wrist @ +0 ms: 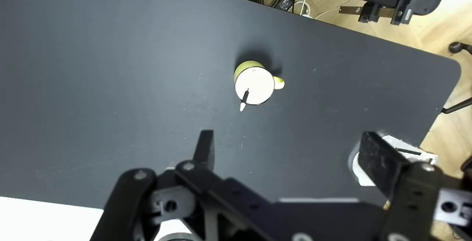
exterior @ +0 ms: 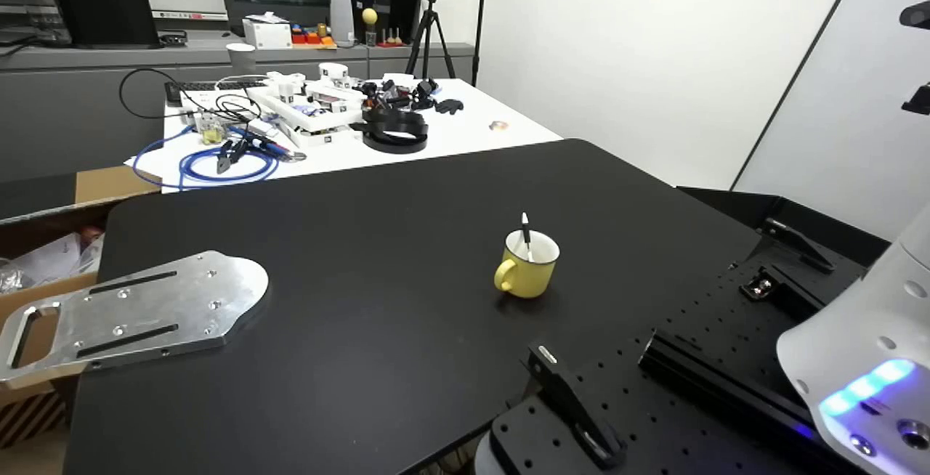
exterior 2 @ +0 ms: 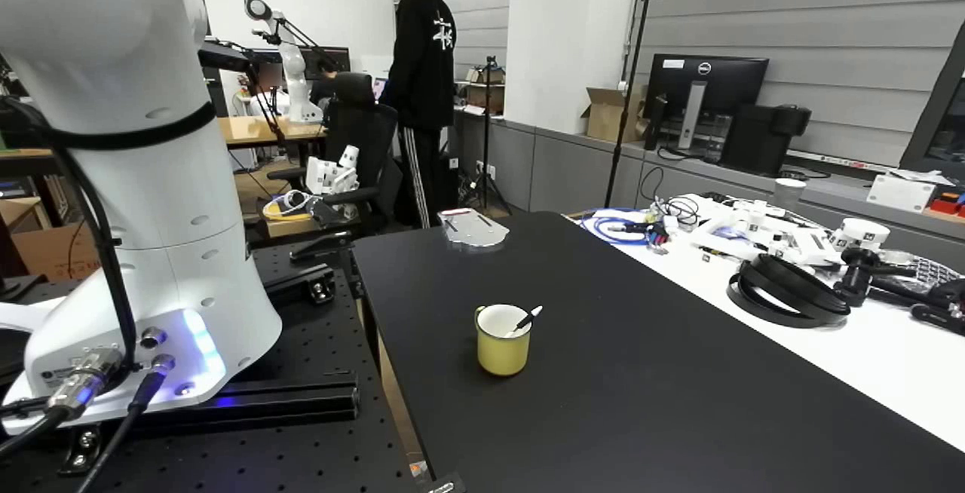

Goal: Remove the pen from the cup and put it on the table

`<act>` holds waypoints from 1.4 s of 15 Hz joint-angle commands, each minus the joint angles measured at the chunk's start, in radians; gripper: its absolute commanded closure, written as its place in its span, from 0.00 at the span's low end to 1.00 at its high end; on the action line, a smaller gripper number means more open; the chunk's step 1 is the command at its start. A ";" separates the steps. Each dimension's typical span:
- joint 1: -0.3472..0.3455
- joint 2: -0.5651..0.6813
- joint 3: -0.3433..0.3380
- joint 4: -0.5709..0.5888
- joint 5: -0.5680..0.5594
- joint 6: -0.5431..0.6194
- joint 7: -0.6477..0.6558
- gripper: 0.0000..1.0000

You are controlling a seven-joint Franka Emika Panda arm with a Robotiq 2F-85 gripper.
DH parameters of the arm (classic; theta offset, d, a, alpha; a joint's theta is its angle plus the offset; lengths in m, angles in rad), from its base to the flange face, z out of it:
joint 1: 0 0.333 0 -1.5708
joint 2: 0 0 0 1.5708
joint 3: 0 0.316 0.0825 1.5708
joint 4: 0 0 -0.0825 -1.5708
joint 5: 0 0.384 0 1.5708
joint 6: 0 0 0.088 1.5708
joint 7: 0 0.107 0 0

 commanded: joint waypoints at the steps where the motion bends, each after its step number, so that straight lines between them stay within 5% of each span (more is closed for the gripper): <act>1: -0.002 0.001 0.002 0.002 0.002 -0.002 -0.001 0.00; 9: -0.003 0.048 0.009 0.021 -0.005 0.023 0.016 0.00; 16: 0.009 0.335 0.003 0.133 0.023 0.131 0.019 0.00; 21: -0.026 0.573 0.035 0.240 0.123 0.217 0.199 0.00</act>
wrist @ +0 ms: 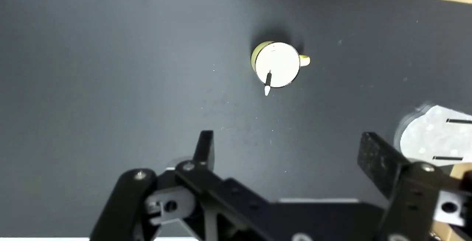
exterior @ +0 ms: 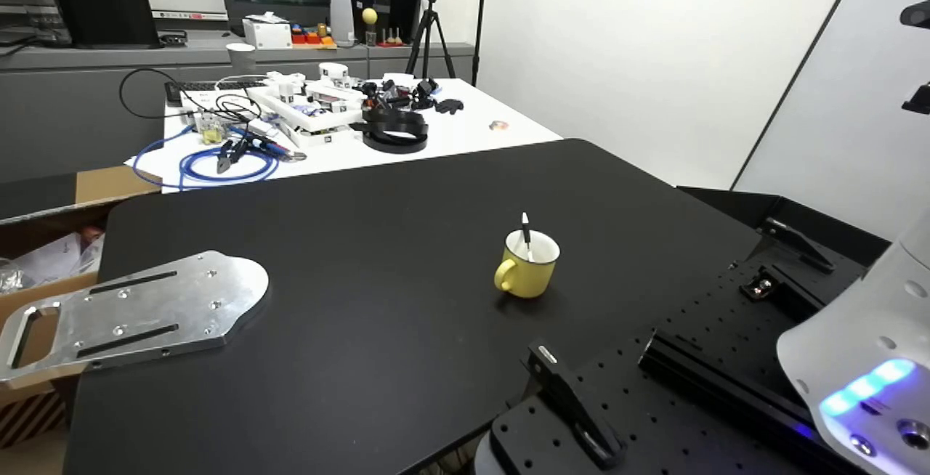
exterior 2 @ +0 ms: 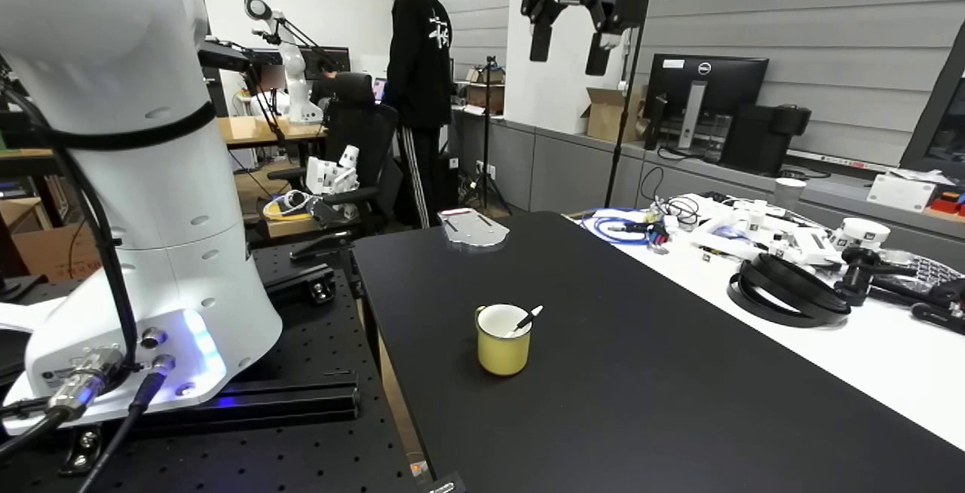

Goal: Remove the pen from the cup and put it on the table

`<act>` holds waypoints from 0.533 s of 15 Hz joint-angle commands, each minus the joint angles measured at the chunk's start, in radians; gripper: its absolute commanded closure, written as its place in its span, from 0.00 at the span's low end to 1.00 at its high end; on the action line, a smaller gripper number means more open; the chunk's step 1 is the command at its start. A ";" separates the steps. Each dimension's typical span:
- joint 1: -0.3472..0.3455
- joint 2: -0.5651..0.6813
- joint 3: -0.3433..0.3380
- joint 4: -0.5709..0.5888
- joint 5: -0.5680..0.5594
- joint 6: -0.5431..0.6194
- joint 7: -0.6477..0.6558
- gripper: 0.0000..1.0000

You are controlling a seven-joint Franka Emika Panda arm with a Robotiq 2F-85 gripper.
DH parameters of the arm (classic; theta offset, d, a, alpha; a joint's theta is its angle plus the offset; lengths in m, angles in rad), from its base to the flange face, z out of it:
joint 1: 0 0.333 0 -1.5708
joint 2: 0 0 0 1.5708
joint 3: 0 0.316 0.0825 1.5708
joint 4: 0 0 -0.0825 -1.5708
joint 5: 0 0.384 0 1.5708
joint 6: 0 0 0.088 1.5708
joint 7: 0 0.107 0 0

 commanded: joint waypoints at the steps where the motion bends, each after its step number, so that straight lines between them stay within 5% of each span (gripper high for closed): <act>1: -0.023 0.178 0.034 0.122 0.085 0.015 0.145 0.00; 5: -0.032 0.297 0.056 0.203 0.210 -0.007 0.265 0.00; 8: -0.039 0.283 0.068 0.165 0.196 0.026 0.217 0.00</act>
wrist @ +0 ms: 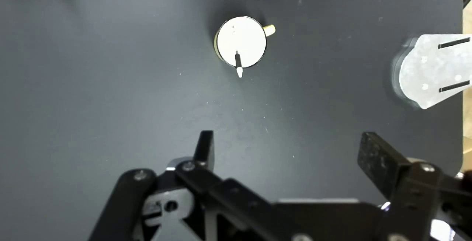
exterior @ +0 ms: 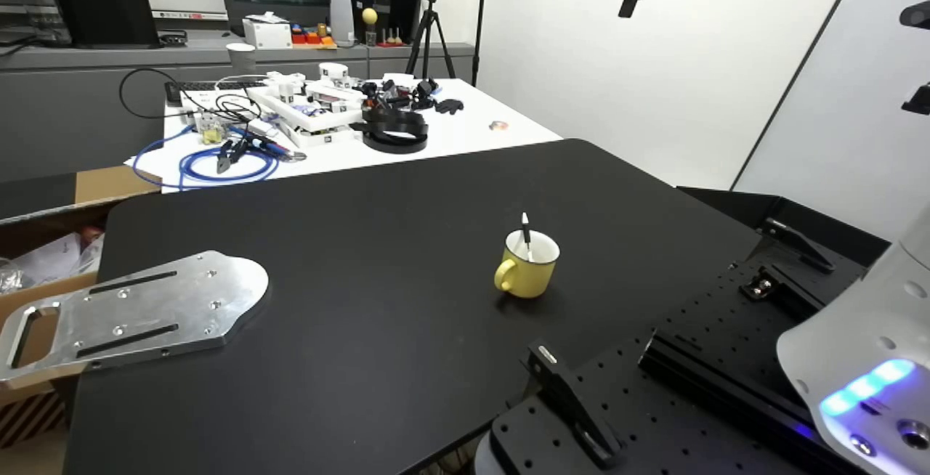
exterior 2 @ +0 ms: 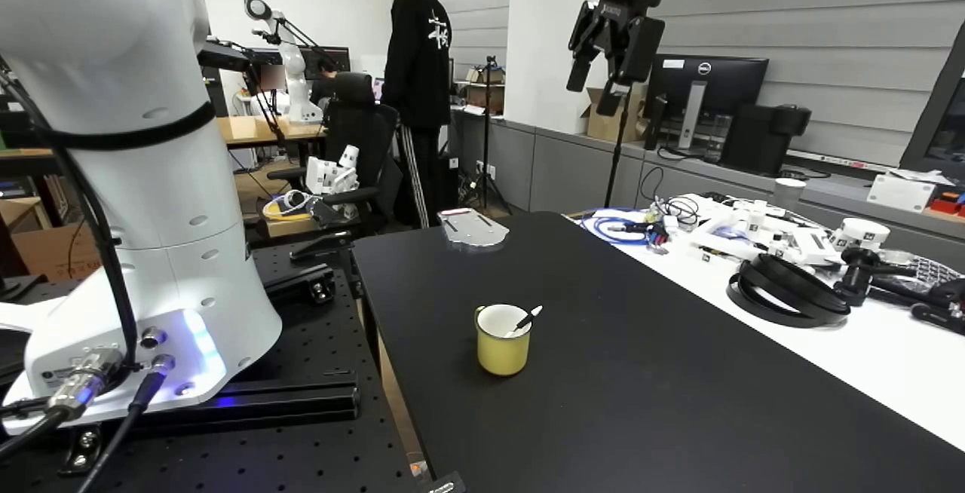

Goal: Remove the pen from the cup and put it on the table

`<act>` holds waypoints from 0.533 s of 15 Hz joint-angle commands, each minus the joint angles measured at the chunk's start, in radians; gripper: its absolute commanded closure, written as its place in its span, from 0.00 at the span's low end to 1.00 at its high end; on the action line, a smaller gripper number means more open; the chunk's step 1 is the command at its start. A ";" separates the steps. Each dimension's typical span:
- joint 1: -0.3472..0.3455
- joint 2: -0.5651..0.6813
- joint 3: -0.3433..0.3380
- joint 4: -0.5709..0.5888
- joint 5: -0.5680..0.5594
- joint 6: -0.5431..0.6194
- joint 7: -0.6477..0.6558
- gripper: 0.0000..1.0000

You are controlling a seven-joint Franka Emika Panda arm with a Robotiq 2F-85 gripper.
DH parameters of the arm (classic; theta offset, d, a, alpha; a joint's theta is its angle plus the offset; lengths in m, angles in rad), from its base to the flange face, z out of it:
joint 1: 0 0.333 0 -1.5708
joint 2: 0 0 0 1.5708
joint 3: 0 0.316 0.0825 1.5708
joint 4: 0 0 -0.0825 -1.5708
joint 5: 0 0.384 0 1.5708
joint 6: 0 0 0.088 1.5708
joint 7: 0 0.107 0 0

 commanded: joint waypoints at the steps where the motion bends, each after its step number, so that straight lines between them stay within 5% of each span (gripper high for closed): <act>1: -0.023 0.010 0.021 0.008 0.005 -0.003 0.001 0.00; 8: -0.026 0.014 0.021 0.016 0.007 -0.008 0.010 0.00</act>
